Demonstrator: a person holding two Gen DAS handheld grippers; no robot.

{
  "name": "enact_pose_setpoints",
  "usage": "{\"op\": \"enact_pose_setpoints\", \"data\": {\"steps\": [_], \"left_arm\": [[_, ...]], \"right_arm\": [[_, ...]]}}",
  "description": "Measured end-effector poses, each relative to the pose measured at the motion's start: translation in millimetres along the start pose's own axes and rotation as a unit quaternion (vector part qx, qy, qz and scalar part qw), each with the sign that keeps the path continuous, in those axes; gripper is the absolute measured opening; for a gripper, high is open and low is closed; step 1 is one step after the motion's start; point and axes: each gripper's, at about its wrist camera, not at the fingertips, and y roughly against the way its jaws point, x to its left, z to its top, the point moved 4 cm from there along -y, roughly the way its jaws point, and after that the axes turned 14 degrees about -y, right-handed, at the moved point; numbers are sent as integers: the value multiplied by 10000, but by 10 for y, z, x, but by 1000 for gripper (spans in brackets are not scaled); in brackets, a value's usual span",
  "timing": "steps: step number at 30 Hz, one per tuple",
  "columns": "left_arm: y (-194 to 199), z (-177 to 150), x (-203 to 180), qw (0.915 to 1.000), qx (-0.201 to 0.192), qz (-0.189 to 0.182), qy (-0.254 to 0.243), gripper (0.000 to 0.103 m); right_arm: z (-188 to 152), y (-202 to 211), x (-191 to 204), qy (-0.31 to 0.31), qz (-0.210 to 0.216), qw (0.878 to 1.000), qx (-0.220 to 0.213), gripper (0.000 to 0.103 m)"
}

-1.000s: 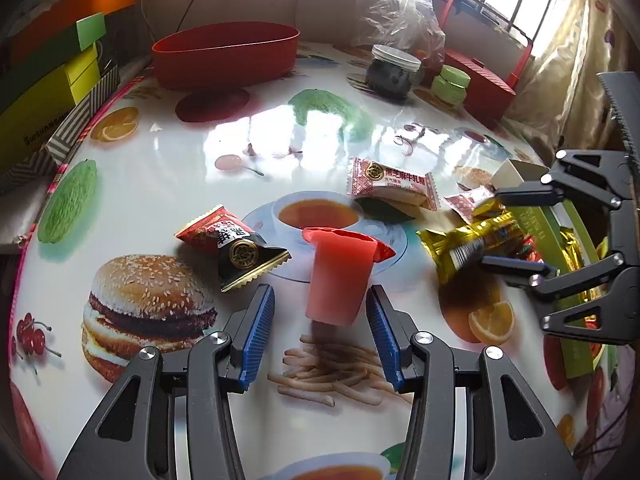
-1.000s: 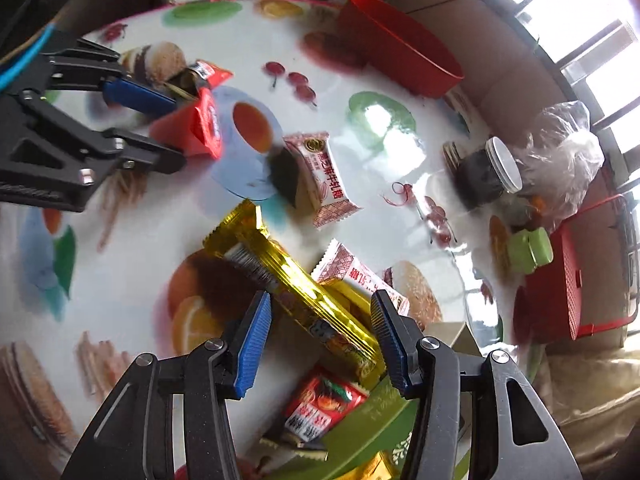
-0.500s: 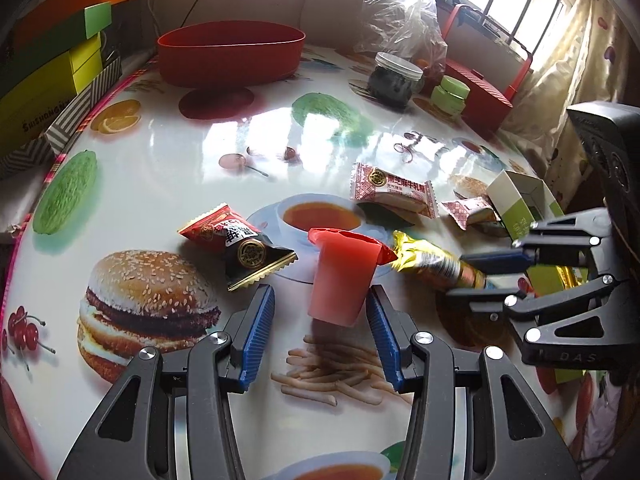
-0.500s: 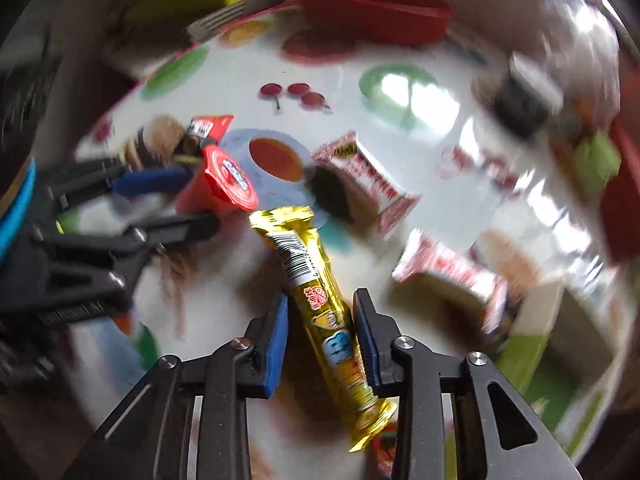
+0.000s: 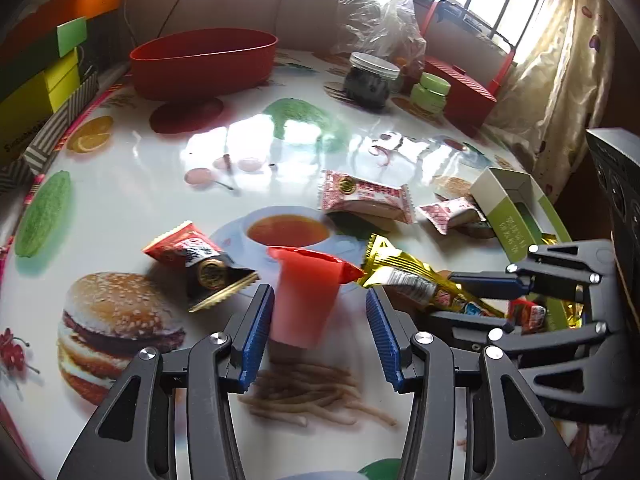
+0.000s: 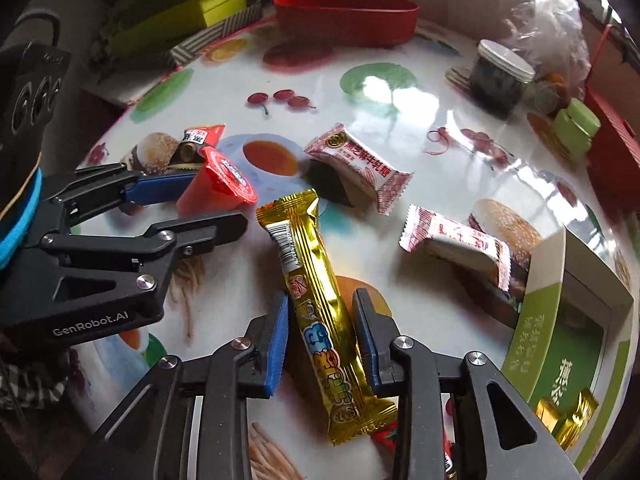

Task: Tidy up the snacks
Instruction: 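Lift the red jelly cup with the left tool while the right tool lifts the gold bar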

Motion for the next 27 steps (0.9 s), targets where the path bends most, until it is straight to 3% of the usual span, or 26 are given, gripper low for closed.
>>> {"op": "enact_pose_setpoints", "data": {"steps": [8, 12, 17, 27], "left_arm": [[-18, 15, -39, 9999, -28, 47, -94, 48], [-29, 22, -47, 9999, 11, 82, -145, 34], [-36, 29, -65, 9998, 35, 111, -190, 31], [-22, 18, -99, 9999, 45, 58, -149, 31]], "right_arm": [[-61, 44, -60, -557, 119, 9977, -377, 23], [-72, 55, -86, -698, 132, 9964, -453, 23], [-97, 77, -125, -884, 175, 9945, -534, 22], [-141, 118, -140, -1038, 189, 9924, -627, 22]]}}
